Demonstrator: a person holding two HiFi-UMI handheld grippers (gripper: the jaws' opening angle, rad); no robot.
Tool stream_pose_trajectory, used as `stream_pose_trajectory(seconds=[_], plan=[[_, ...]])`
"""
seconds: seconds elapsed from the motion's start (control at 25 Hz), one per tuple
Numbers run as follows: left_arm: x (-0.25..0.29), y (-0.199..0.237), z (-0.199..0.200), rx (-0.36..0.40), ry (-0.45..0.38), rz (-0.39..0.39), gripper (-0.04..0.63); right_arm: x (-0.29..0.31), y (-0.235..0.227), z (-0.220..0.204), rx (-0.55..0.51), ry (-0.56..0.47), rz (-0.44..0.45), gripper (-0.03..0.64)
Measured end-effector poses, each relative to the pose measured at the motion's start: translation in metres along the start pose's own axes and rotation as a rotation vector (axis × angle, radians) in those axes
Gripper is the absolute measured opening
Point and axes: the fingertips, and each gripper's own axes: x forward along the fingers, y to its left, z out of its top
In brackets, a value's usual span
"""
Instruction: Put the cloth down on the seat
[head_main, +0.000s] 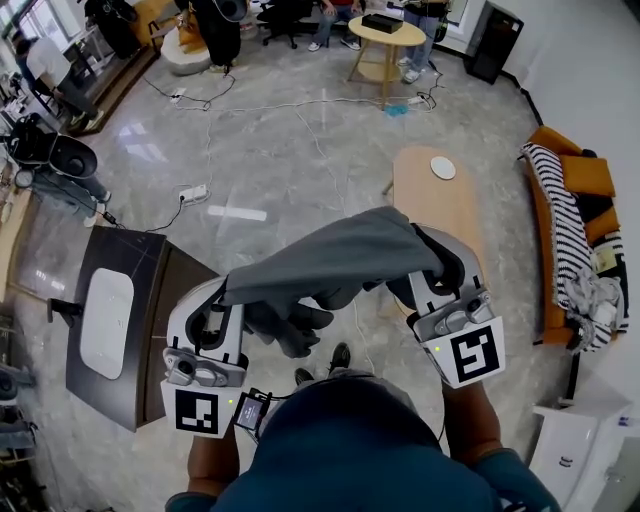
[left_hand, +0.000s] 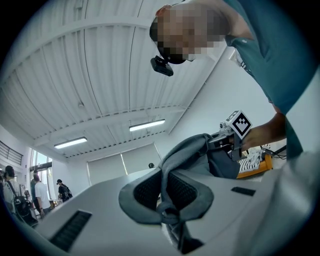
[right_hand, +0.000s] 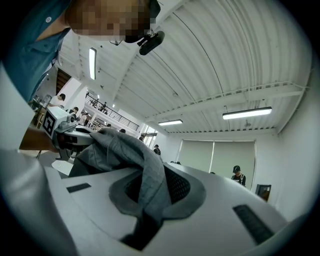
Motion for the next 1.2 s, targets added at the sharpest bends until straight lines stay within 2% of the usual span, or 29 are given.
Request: stream_pose_trajectory(seconds=[0.36, 0.44, 0.6, 0.68, 0.84, 1.2], plan=[[-0.040, -0.013, 0.011, -0.007, -0.030, -0.022, 0.023, -0.031, 0.029, 0.018, -0.029, 0.023, -0.012, 0.040], [-0.046, -0.017, 0.013, -0.009, -0.026, -0.012, 0.024, -0.037, 0.032, 0.019, 0.000, 0.026, -0.010, 0.040], [-0.048, -0.029, 0.021, 0.003, -0.012, 0.017, 0.025, -0.044, 0.026, 0.027, -0.032, -0.042, 0.030, 0.040], [-0.044, -0.040, 0.027, 0.024, 0.003, 0.028, 0.023, -0.051, 0.018, 0.019, 0.019, -0.017, 0.036, 0.040], [-0.037, -0.063, 0.034, 0.022, 0.051, 0.089, 0.023, -0.067, 0.000, 0.009, 0.077, -0.001, 0.088, 0.040], [-0.014, -0.131, 0.052, 0.049, 0.104, 0.210, 0.025, -0.109, -0.046, -0.012, 0.082, -0.023, 0.216, 0.040]])
